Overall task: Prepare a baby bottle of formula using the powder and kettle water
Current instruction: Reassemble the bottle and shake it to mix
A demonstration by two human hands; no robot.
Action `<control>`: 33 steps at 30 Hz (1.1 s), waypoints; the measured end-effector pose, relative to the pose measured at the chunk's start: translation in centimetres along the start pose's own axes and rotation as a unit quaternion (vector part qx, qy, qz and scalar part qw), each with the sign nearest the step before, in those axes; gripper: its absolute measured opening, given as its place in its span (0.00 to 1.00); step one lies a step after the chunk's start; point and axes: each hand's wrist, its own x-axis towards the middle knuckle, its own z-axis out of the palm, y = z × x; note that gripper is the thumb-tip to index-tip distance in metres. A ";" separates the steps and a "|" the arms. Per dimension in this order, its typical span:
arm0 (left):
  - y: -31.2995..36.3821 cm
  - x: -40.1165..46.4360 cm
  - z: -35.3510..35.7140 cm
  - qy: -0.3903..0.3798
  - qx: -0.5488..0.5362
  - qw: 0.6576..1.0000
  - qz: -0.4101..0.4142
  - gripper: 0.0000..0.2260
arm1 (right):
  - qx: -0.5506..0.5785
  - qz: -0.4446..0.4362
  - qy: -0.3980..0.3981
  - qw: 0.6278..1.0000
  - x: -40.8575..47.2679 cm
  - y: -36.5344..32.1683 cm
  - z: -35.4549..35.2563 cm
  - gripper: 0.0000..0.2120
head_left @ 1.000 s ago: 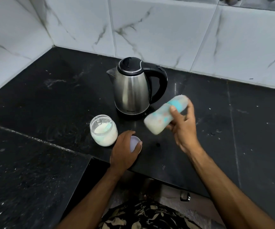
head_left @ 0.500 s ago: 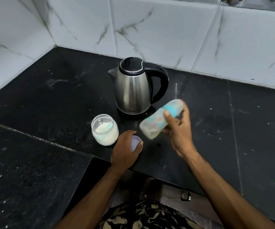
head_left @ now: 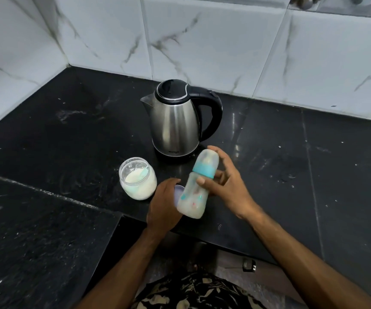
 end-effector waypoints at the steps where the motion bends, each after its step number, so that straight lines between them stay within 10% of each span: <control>1: 0.1 -0.1 0.0 0.014 -0.013 1.000 -0.012 0.20 | 0.022 -0.012 0.040 0.999 0.5 -0.4 -0.1 0.31; 5: 1.2 -0.7 0.1 0.055 -0.026 0.998 -0.026 0.24 | 0.141 -0.025 0.192 0.971 2.7 -0.9 -1.1 0.28; 11: 0.2 0.1 -0.1 -0.011 -0.024 0.999 0.022 0.14 | -0.025 0.003 -0.028 0.999 0.6 0.2 -0.2 0.33; 16: 1.4 -0.7 -0.2 0.055 -0.028 0.998 -0.023 0.23 | 0.180 -0.027 0.213 0.960 3.0 -0.6 -1.2 0.30; 22: -0.2 0.0 0.1 0.000 -0.007 1.000 -0.001 0.18 | -0.003 0.015 -0.013 1.000 0.3 0.1 0.0 0.32; 27: 1.2 -0.6 -0.1 0.059 -0.031 0.997 -0.026 0.23 | 0.134 -0.026 0.200 0.970 2.6 -0.8 -0.9 0.28; 33: 0.5 0.0 -0.2 0.005 -0.027 1.000 0.005 0.17 | -0.011 0.006 -0.009 1.000 0.4 0.0 -0.1 0.34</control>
